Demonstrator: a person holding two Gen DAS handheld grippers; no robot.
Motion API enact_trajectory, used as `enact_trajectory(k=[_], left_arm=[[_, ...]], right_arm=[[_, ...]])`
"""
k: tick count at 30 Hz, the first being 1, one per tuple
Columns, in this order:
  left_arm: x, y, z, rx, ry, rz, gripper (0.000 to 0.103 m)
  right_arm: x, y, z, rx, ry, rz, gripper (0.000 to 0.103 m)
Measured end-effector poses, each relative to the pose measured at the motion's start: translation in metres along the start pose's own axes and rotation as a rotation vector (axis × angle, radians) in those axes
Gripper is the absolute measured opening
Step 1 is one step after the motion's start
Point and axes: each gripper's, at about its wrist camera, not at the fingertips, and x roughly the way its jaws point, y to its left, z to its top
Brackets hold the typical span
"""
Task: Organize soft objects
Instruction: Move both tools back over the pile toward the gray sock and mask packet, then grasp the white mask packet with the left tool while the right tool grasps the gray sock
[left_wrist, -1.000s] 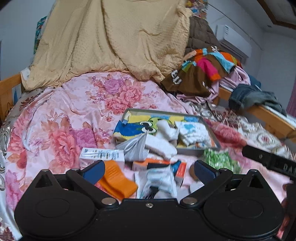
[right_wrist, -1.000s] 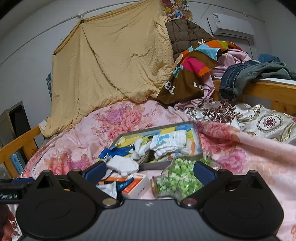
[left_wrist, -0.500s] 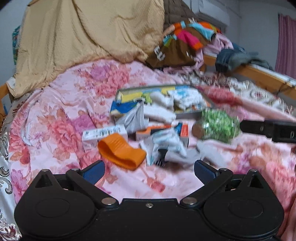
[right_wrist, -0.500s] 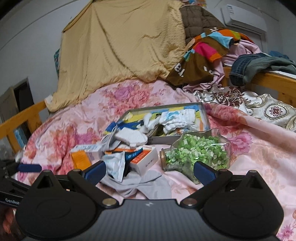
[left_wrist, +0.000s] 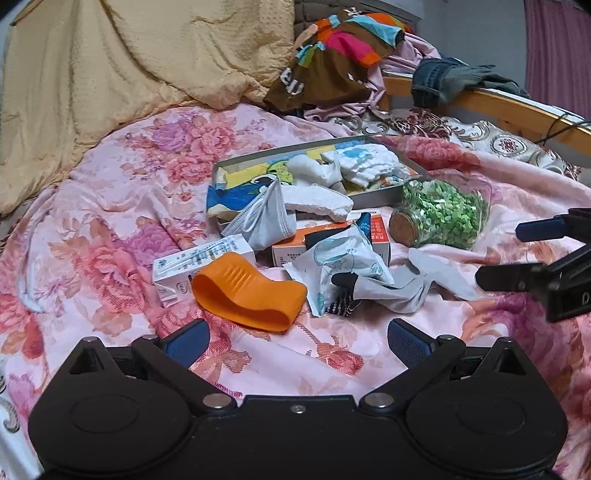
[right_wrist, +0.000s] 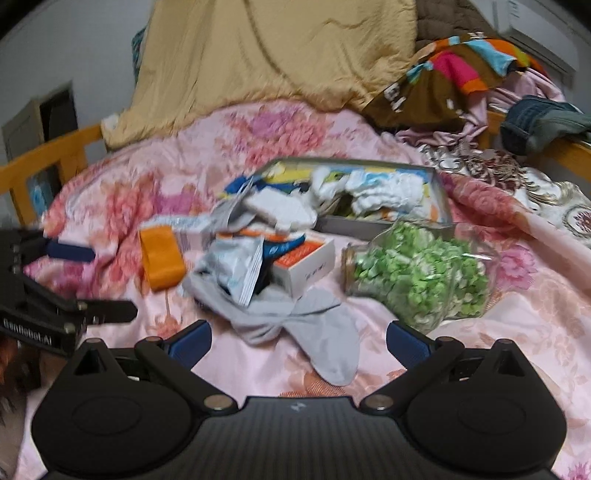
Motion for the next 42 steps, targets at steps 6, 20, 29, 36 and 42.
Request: enact_trajectory(k=[6,20,29,36,42], left_arm=[[0.019,0.009,0.001,0.042,-0.012,-0.019,0.102],[0.055,0.026,0.029,-0.047,-0.087,-0.174,0.102],[0.084,0.022,0.045,-0.231,-0.053,-0.279,0.099],[0.109,0.006,0.051,-0.212,0.021,-0.235,0.093],[0.123,0.01,0.051,-0.254,0.088,-0.243,0.076]], right_arm=[[0.02,0.013,-0.003,-0.094,0.034,-0.007,0.103],[0.058,0.014,-0.002,-0.116,0.077,0.033,0.101],[0.068,0.02,0.001,-0.139,0.059,0.036,0.097],[0.074,0.014,0.003,-0.099,0.059,0.03,0.096],[0.08,0.005,0.004,-0.038,0.086,0.048,0.087]])
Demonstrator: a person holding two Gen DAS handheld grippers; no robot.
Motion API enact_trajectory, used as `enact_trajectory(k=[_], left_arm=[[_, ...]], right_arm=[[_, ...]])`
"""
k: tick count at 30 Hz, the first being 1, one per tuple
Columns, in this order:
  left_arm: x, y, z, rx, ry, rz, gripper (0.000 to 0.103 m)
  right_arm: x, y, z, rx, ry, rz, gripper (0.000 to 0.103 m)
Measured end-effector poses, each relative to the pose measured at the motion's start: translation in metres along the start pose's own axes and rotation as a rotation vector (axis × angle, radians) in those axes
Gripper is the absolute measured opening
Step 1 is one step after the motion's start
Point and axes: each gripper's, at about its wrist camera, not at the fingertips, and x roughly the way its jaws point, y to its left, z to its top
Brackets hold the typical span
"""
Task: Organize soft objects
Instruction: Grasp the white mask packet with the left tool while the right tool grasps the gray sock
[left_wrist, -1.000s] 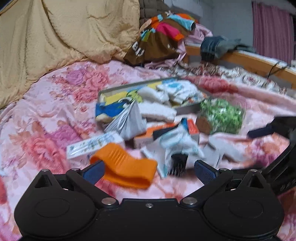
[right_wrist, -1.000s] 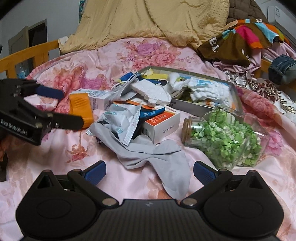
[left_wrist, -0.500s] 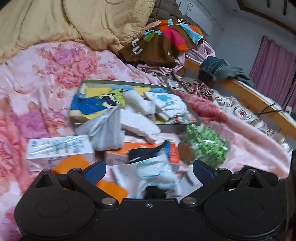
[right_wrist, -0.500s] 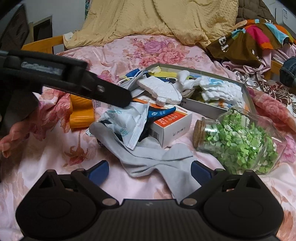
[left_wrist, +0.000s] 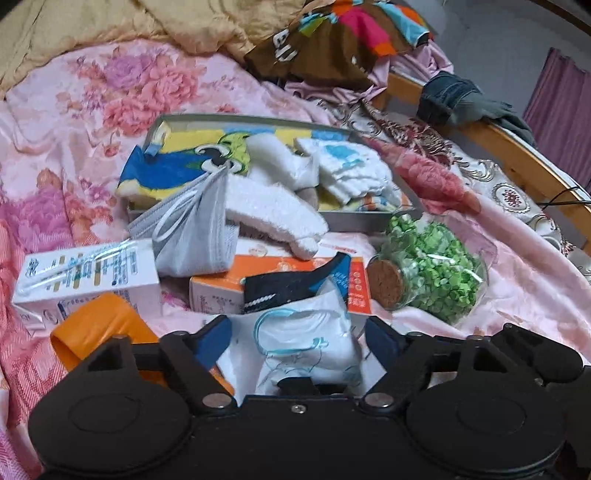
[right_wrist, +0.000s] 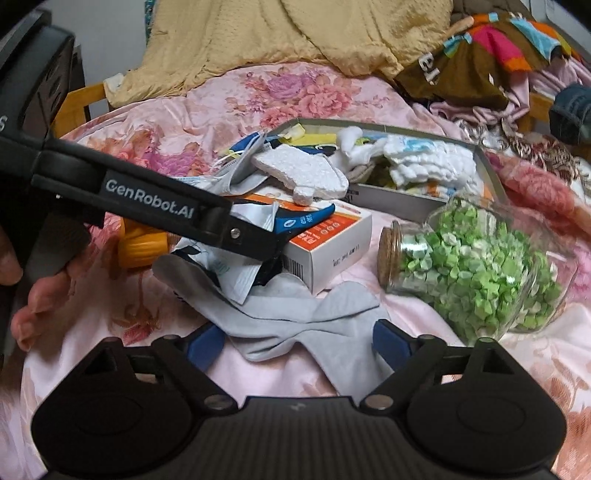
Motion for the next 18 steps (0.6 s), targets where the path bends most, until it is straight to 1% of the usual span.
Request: enact_trajectory(k=[2,8,12,14,17,18], left_arm=[[0.002,0.004,0.0,-0.021,0.019,-0.006,0.074],[0.003,0.007,0.001,-0.07,0.025,-0.012,0.07],[0.002,0.011,0.002,-0.11,0.031,-0.026,0.067],[0.002,0.012,0.002,-0.128,0.031,-0.033,0.064],[0.002,0.013,0.002,-0.133,0.029,-0.04,0.06],[0.002,0.013,0.002,-0.131,0.028,-0.04,0.059]], right_arm=[[0.001,-0.002,0.0,0.016,0.01,0.015,0.084],[0.002,-0.001,-0.001,0.028,0.02,0.028,0.078],[0.002,-0.002,-0.001,0.051,0.025,0.032,0.067],[0.002,-0.003,-0.001,0.059,0.037,0.032,0.065],[0.001,-0.002,0.0,0.065,0.048,0.03,0.06],[0.001,-0.002,0.0,0.066,0.051,0.03,0.056]])
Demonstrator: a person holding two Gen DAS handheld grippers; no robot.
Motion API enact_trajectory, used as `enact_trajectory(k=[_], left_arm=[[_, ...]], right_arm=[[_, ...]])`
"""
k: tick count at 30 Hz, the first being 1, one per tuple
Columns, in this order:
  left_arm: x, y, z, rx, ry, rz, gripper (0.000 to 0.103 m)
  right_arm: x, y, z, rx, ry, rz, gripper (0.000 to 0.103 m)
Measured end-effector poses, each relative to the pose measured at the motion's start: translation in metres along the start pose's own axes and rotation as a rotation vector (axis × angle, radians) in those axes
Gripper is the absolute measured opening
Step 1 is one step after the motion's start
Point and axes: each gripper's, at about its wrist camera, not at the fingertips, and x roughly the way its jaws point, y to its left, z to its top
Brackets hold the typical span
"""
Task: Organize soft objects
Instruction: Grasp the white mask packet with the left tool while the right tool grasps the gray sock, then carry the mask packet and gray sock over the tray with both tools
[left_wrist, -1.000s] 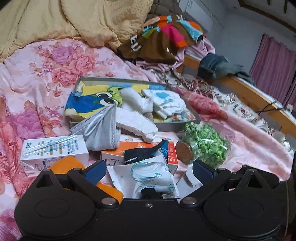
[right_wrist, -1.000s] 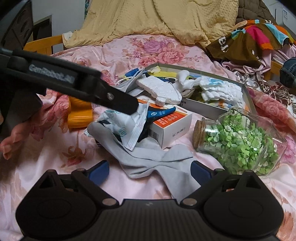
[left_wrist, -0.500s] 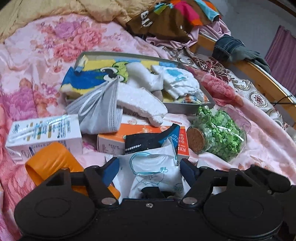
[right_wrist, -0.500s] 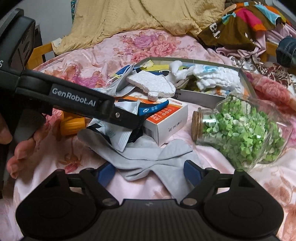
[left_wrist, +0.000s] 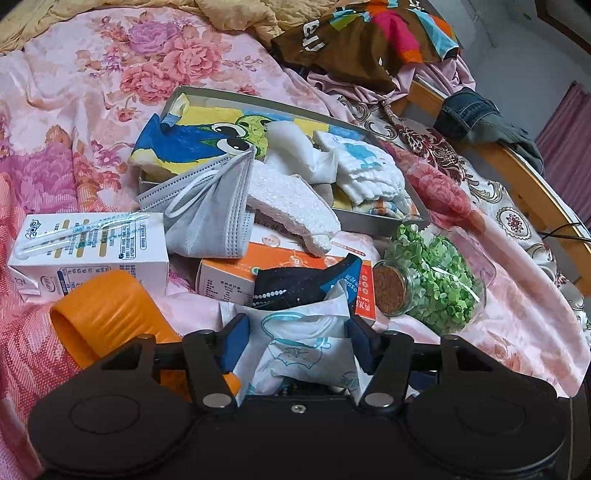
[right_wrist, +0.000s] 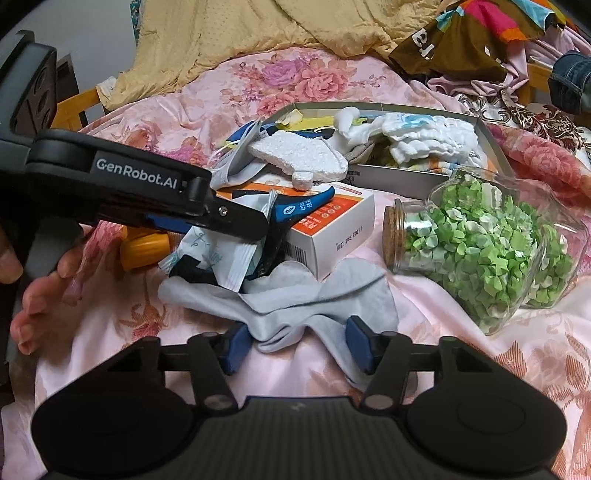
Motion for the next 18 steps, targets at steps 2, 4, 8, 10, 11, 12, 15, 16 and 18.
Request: enact_trajectory(k=[2,4,8,10,11,12,15,16,18], left_arm=[[0.0,-0.001,-0.001,0.004,-0.002,0.001,0.057],[-0.001,-0.002,-0.001,0.009,-0.003,0.003,0.056],[-0.003,-0.003,-0.001,0.006,-0.002,-0.002,0.052],[-0.006,-0.002,0.0,-0.007,-0.004,-0.009,0.051],[-0.007,-0.001,0.0,-0.017,-0.005,-0.013,0.051],[-0.008,-0.001,-0.001,-0.023,-0.006,-0.015,0.05],[-0.011,0.0,-0.002,-0.035,-0.01,-0.013,0.05],[-0.012,0.0,-0.002,-0.038,-0.013,-0.012,0.05],[-0.014,0.0,-0.003,-0.046,-0.02,-0.01,0.049]], right_arm=[[0.0,-0.001,0.0,0.005,0.002,-0.005,0.05],[-0.001,-0.002,0.001,0.014,0.001,-0.012,0.037],[-0.005,-0.008,0.004,0.064,0.002,-0.011,0.024],[-0.008,-0.011,0.005,0.09,-0.003,-0.001,0.021],[-0.009,-0.012,0.005,0.096,-0.006,0.0,0.02],[-0.011,-0.013,0.006,0.098,-0.011,-0.001,0.019],[-0.015,-0.014,0.007,0.107,-0.021,0.001,0.019],[-0.017,-0.015,0.007,0.114,-0.024,0.002,0.019],[-0.021,-0.016,0.007,0.122,-0.034,0.002,0.019]])
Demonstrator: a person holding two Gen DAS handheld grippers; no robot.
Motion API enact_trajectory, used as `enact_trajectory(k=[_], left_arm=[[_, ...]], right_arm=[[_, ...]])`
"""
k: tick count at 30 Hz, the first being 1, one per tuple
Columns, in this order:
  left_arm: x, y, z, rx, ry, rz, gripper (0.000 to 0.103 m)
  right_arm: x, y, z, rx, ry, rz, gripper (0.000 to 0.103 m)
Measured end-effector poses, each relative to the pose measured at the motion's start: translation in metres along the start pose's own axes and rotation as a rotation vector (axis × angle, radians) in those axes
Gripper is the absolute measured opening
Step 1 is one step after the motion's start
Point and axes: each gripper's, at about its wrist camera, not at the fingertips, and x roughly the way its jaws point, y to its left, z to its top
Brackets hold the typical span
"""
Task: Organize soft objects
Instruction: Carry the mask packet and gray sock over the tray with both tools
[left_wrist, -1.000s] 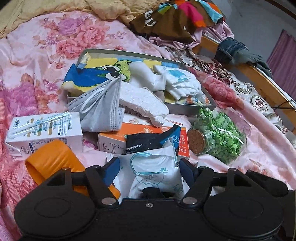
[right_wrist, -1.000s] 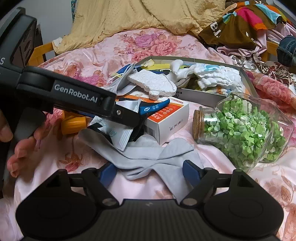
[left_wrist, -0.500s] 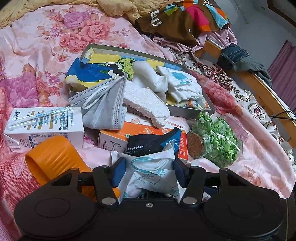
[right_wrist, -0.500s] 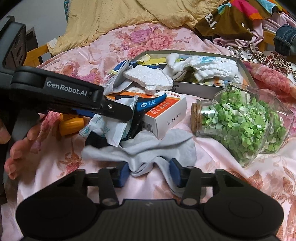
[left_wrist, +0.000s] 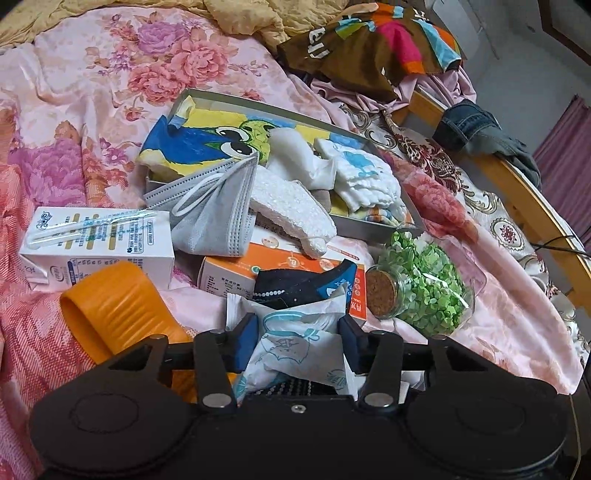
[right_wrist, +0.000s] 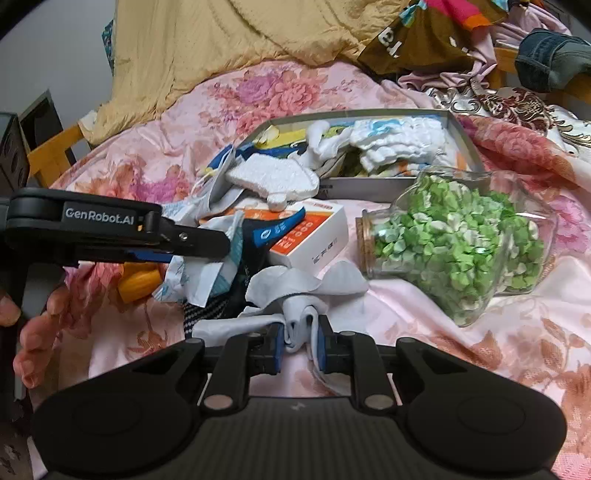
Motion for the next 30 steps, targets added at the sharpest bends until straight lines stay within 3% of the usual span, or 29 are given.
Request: enact_trajectory(k=[11,21,30], left_arm=[[-0.033,-0.006,-0.004,-0.059,-0.086,-0.02,0.048],[-0.073,-0.01,-0.021,-0.172,-0.202,-0.101,0.048],[-0.083,-0.04,-0.018,-0.094,-0.248,-0.034,0.049]], right_arm=[[-0.034,-0.012,0.006,0.057,-0.127,0.041,0.017],[-0.057,-0.013,0.009,0.06,-0.243,0.077,0.017],[-0.077,-0.014,0.012,0.063,-0.343,0.083,0.017]])
